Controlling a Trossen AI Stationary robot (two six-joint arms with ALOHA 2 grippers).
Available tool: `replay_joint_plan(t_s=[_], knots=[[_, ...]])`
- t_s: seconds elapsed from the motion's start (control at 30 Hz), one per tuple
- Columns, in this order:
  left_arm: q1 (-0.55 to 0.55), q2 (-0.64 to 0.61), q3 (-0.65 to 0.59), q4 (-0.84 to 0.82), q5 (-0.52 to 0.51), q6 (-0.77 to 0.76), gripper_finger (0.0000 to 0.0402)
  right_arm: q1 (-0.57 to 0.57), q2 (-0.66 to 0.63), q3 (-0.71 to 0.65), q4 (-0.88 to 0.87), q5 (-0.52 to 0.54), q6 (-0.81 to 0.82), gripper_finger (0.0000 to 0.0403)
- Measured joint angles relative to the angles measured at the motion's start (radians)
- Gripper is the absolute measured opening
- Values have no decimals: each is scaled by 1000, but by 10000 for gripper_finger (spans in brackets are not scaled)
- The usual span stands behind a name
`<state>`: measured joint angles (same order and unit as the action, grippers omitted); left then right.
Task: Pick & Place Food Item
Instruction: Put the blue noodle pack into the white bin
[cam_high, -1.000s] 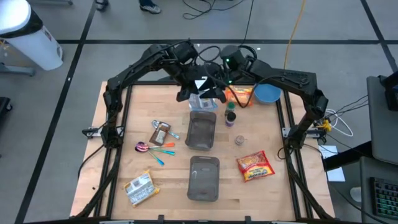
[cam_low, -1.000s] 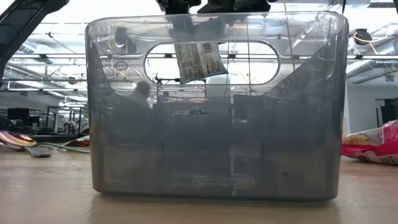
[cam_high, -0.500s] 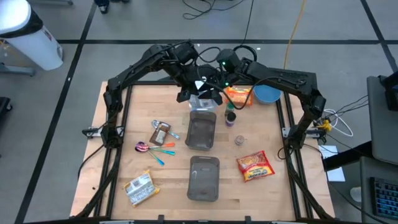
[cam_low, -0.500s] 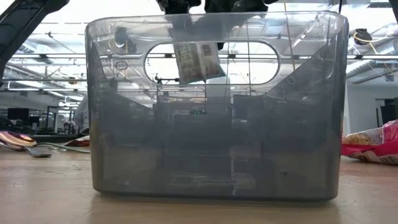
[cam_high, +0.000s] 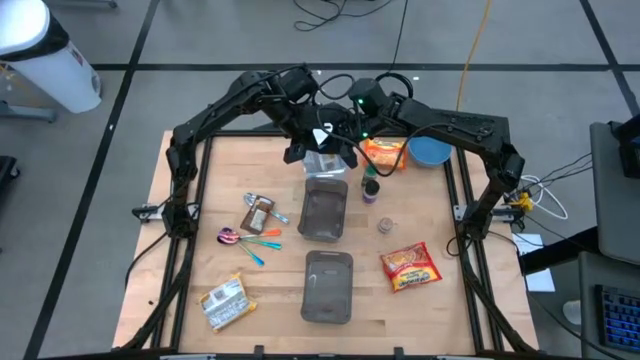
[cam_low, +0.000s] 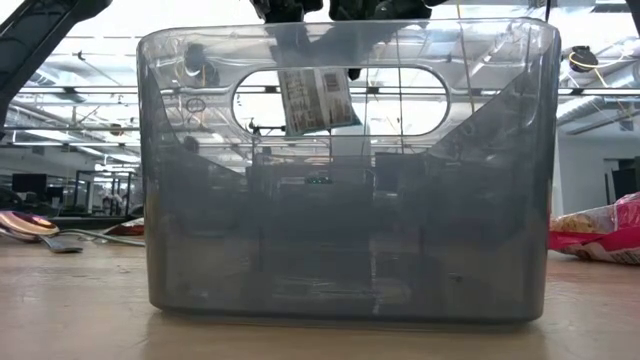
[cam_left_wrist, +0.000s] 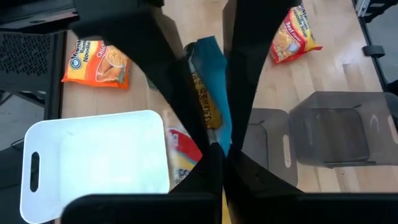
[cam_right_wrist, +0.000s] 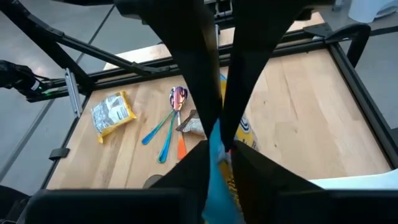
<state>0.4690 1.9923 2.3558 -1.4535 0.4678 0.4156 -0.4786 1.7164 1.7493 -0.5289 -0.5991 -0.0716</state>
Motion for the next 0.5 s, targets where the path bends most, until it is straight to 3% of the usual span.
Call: replay_joint_plan(t_s=[0.2, 0.5], knots=[[0, -2, 0, -5, -28, -2, 3, -4, 0, 0, -6, 2, -5, 6], [0, -2, 0, 8, -80, -8, 7, -13, 0, 0, -6, 4, -26, 0]])
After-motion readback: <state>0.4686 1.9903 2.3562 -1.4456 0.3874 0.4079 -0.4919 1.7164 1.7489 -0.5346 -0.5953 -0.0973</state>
